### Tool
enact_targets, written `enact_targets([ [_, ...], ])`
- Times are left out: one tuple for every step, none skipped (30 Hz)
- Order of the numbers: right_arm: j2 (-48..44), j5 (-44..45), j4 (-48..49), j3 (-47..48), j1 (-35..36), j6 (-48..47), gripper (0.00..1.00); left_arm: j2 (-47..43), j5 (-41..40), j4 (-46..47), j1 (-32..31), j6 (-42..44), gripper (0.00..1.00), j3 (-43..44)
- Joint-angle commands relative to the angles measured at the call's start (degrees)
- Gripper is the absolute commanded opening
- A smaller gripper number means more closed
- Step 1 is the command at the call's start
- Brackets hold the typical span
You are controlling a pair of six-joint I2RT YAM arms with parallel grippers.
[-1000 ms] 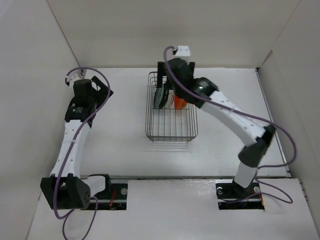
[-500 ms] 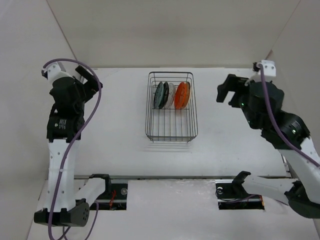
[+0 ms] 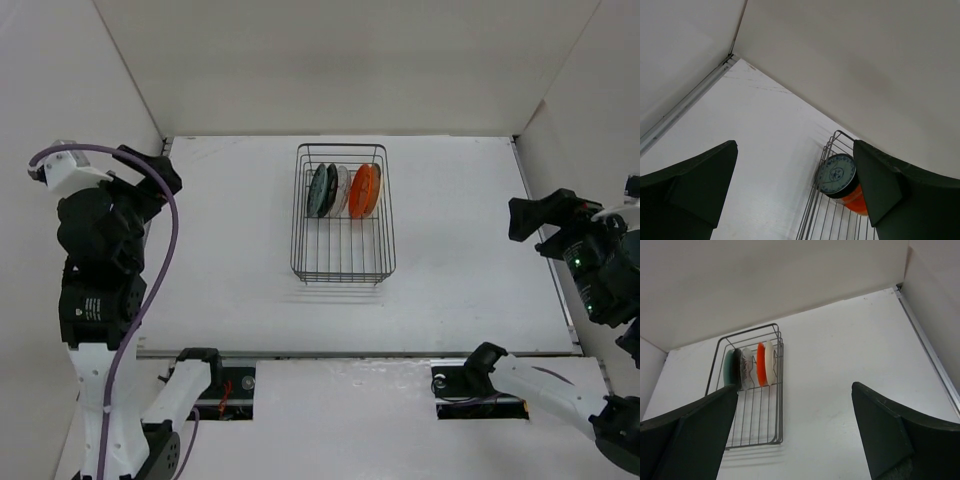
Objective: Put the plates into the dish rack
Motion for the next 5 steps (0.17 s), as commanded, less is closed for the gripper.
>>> enact_targets([
  [0.5,1.5,-4.2,0.7,0.2,0.3,1.00,-0.5,-1.6,-0.5,-0.1,1.6,1.00,1.8],
  [0.5,1.5,-4.2,0.7,0.2,0.3,1.00,-0.5,-1.6,-1.1,-0.1,1.6,1.00,2.3],
  [0.5,1.5,-4.8,0.7,0.2,0.3,1.00,-1.0,-2.1,-1.1,-0.1,1.6,1.00,2.3],
  [0.5,2.1,-4.8,0.2,0.2,0.3,1.00,-1.0,-2.1,-1.1,-0.1,1.6,1.00,2.3],
  [0.5,2.1,-4.8,0.2,0.2,0.3,1.00,-1.0,-2.1,-1.1,-0.1,1.6,1.00,2.3],
])
